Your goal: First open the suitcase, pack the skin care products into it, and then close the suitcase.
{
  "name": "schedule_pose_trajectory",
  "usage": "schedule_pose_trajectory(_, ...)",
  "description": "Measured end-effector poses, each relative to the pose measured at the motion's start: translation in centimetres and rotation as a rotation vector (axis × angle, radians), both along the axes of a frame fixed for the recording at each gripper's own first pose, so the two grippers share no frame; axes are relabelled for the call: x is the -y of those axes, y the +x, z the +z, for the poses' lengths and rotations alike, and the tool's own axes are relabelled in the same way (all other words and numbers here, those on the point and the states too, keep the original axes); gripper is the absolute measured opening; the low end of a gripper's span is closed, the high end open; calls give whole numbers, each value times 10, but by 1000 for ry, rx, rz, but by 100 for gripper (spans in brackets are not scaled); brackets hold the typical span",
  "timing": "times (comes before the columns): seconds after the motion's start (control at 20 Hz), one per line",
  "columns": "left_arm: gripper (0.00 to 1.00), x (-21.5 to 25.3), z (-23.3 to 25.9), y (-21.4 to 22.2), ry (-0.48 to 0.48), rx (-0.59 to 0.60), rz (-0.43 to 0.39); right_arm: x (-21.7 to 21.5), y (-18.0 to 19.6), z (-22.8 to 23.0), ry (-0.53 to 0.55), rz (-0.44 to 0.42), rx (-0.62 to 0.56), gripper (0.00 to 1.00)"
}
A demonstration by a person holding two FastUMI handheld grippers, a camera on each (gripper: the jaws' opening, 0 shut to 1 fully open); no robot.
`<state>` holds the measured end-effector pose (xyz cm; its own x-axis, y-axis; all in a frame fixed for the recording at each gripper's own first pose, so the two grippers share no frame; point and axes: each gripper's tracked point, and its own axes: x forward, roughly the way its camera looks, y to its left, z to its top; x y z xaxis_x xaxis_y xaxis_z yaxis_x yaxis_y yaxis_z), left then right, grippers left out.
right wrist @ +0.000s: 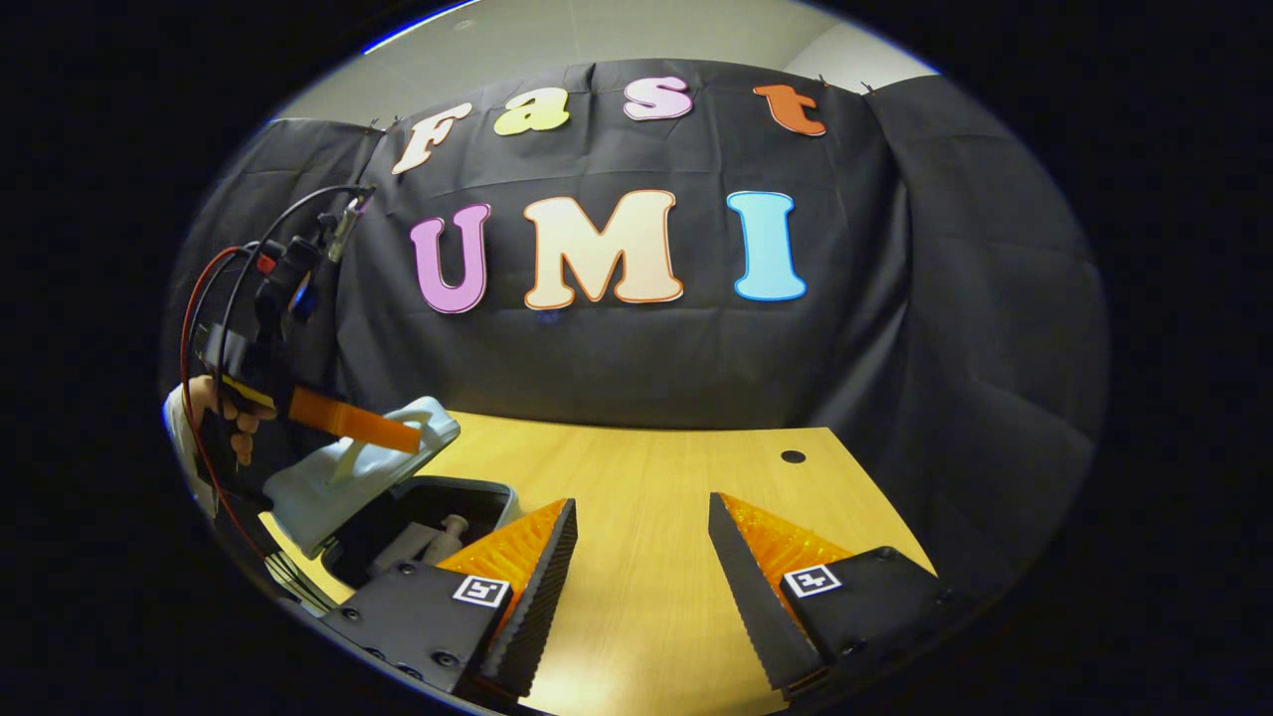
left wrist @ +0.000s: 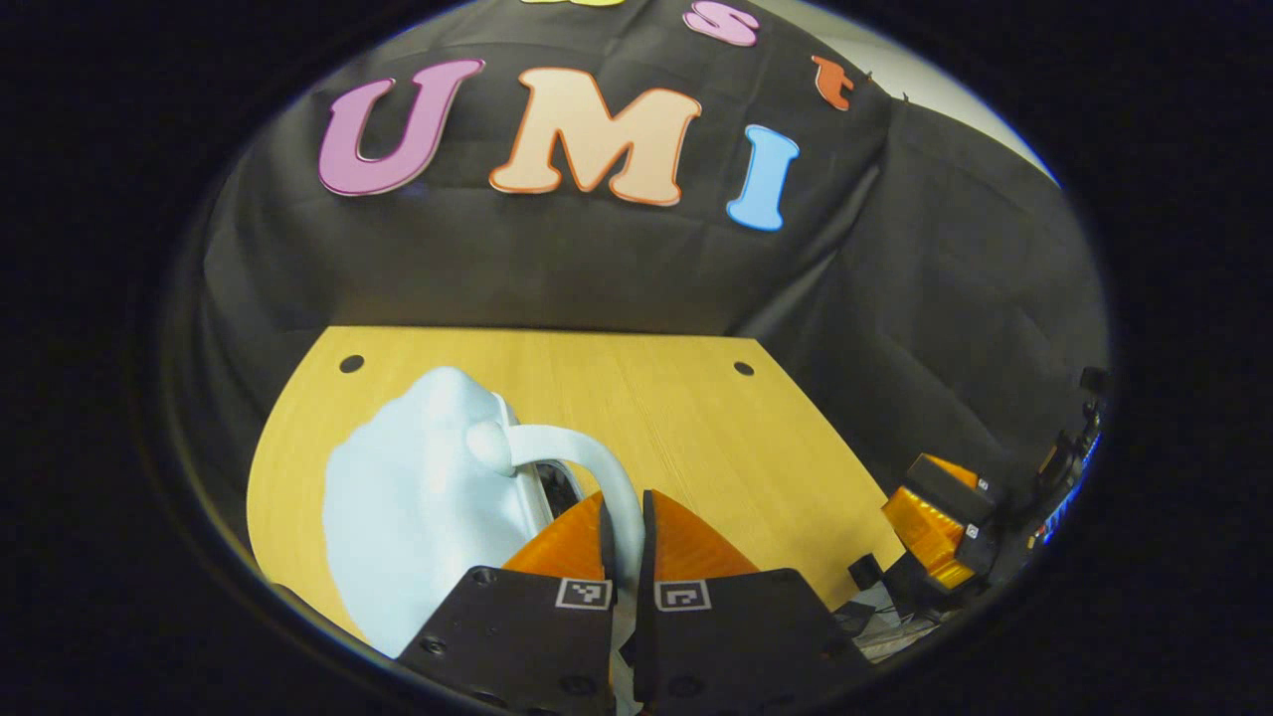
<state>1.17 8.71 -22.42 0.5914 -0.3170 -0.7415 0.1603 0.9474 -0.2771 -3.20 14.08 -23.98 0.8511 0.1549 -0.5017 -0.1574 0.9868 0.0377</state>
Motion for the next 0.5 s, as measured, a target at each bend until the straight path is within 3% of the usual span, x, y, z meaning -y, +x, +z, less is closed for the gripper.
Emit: schedule_pose_trajectory(0.5, 3, 46, -87, -16, 57, -85, -25, 51, -10, 0, -42, -64, -15, 85)
